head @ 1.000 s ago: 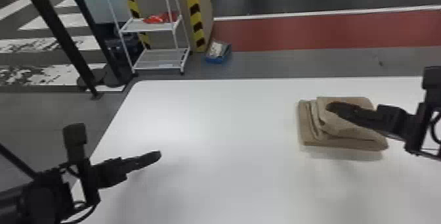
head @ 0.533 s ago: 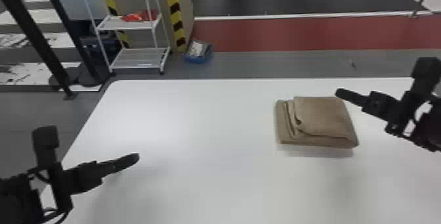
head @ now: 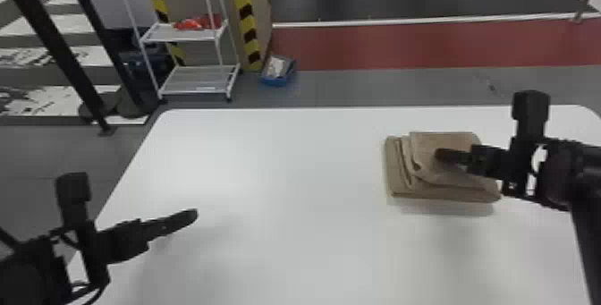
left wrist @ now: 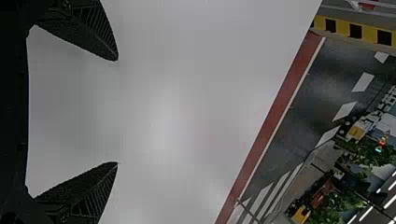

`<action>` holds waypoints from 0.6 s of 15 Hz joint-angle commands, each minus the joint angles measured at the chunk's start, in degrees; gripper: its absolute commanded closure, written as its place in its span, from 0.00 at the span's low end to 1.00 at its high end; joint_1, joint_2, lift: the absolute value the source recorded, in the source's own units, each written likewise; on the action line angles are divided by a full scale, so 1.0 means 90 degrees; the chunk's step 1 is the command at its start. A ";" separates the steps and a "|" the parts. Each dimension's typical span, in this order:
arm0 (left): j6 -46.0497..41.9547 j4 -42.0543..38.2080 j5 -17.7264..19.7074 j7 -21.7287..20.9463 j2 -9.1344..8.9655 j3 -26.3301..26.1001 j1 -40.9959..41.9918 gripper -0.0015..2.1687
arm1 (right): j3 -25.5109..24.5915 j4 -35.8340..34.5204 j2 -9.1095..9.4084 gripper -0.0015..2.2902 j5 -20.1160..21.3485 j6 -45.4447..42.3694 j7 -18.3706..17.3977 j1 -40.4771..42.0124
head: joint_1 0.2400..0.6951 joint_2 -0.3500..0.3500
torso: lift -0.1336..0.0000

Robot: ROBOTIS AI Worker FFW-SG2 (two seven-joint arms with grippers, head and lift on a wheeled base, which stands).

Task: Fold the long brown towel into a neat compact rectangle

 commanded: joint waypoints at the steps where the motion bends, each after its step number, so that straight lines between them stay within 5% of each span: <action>1: 0.0012 0.0000 0.0011 -0.0010 -0.0001 0.0010 0.0023 0.04 | 0.0206 -0.0164 0.0006 0.85 0.0001 0.0265 0.0033 0.0109 | 1.00 0.70 | 0.07; 9: 0.0012 -0.0147 0.0020 -0.0020 -0.0021 0.0020 0.0150 0.04 | 0.1056 -0.1239 0.0006 0.85 -0.0350 0.1320 0.0414 0.0831 | 1.00 0.81 | 0.07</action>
